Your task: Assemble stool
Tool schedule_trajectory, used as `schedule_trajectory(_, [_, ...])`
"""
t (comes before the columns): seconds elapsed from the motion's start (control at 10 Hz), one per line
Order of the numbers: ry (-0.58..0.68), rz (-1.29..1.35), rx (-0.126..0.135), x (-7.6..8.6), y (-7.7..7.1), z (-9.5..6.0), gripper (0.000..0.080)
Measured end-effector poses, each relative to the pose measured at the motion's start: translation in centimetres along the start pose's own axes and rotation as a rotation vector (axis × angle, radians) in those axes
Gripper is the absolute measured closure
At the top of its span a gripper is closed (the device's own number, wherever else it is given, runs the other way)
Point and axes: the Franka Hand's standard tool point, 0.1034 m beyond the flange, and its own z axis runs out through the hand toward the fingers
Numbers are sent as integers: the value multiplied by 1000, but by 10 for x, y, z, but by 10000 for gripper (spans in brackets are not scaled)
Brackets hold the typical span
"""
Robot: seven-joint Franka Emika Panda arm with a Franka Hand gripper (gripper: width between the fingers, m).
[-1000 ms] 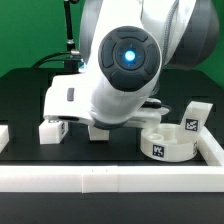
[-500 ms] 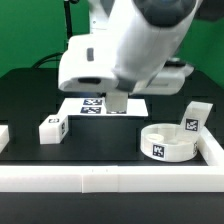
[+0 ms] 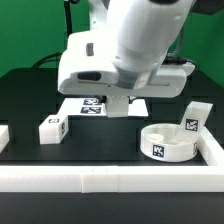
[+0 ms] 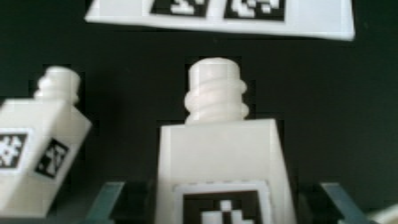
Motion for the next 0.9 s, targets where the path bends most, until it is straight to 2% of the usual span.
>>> schedule_trajectory(0.1, [119, -4, 7, 1, -3, -10, 465])
schedule_trajectory(0.3, [273, -9, 14, -8, -6, -25, 464])
schedule_trajectory(0.4, [378, -10, 14, -6, -6, -34, 464])
schedule_trajectory(0.6, [569, -5, 9, 0, -3, -34, 464])
schedule_trajectory(0.8, [728, 7, 9, 0, -3, -34, 464])
schedule_trajectory(0.9, [831, 29, 28, -1, -8, -39, 464])
